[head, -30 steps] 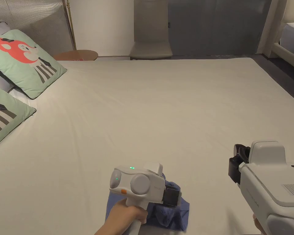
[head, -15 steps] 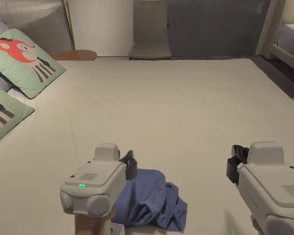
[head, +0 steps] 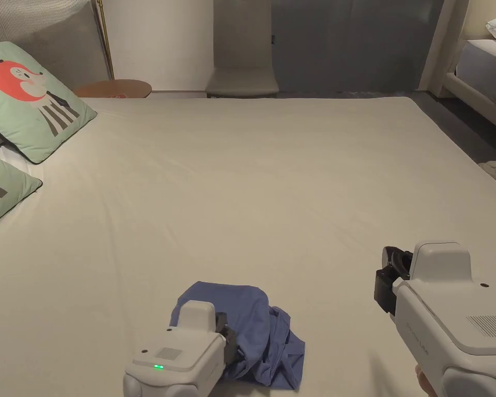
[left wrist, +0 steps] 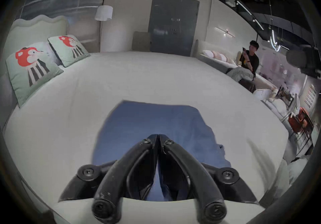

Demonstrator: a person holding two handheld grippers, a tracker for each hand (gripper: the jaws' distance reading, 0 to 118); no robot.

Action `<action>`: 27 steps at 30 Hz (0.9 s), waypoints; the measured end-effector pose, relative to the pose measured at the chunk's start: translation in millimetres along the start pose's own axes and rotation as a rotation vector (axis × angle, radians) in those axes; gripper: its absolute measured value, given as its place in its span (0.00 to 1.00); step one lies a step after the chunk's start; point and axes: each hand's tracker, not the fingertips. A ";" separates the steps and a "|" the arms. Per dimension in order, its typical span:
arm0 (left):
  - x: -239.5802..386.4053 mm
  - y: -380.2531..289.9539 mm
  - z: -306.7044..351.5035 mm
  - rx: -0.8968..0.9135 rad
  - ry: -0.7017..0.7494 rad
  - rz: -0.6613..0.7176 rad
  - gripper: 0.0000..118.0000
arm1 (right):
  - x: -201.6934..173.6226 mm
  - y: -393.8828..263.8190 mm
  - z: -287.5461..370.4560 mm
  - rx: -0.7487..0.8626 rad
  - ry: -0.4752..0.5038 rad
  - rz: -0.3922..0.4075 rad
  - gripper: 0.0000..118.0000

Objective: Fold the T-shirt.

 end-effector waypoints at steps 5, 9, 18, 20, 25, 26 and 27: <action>40.0 -12.4 -21.7 -0.066 -0.055 -0.071 0.00 | 0.8 -1.4 2.7 -0.007 -0.009 -0.002 0.00; 56.3 -22.7 -42.4 -0.098 -0.049 -0.078 0.00 | 6.0 -1.6 5.6 -0.008 -0.018 -0.004 0.00; 72.8 13.7 -3.0 0.004 -0.114 -0.087 0.00 | 4.1 2.0 7.9 0.013 -0.013 -0.016 0.00; 68.5 32.3 14.5 0.073 -0.100 -0.105 0.00 | 0.8 3.6 10.5 0.029 -0.009 -0.021 0.00; 40.8 76.6 58.8 0.249 -0.020 -0.154 0.00 | -13.4 9.4 19.2 0.067 0.002 -0.013 0.00; 31.6 83.9 64.5 0.277 0.005 -0.160 0.00 | -15.8 10.1 20.1 0.076 0.006 -0.017 0.00; 25.0 92.1 73.3 0.300 0.030 -0.158 0.00 | -17.2 9.1 19.4 0.083 0.009 -0.022 0.00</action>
